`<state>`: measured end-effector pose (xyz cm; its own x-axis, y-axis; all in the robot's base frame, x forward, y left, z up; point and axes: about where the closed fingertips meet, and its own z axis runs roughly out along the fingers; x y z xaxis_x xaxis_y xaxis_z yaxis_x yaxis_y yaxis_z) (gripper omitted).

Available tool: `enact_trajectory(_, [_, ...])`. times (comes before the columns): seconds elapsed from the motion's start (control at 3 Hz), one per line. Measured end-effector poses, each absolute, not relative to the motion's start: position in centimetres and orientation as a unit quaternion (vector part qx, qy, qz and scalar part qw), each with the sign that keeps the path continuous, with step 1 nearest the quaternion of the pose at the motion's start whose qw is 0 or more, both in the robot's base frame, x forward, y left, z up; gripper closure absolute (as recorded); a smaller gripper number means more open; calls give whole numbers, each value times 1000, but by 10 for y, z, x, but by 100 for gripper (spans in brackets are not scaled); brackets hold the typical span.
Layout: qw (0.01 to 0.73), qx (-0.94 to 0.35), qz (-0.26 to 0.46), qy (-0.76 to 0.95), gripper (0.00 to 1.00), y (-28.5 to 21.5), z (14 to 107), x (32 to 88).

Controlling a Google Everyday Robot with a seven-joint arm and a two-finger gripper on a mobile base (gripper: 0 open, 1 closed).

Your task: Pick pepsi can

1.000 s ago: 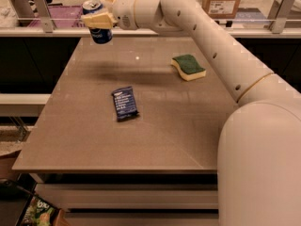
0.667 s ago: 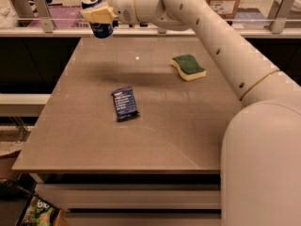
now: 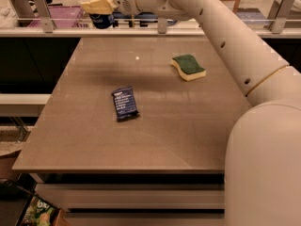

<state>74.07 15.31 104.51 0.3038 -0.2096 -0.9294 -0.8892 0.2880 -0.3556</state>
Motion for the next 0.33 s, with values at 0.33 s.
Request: enact_trajectory(0.33, [611,-528,278,520,100,153,1045,741])
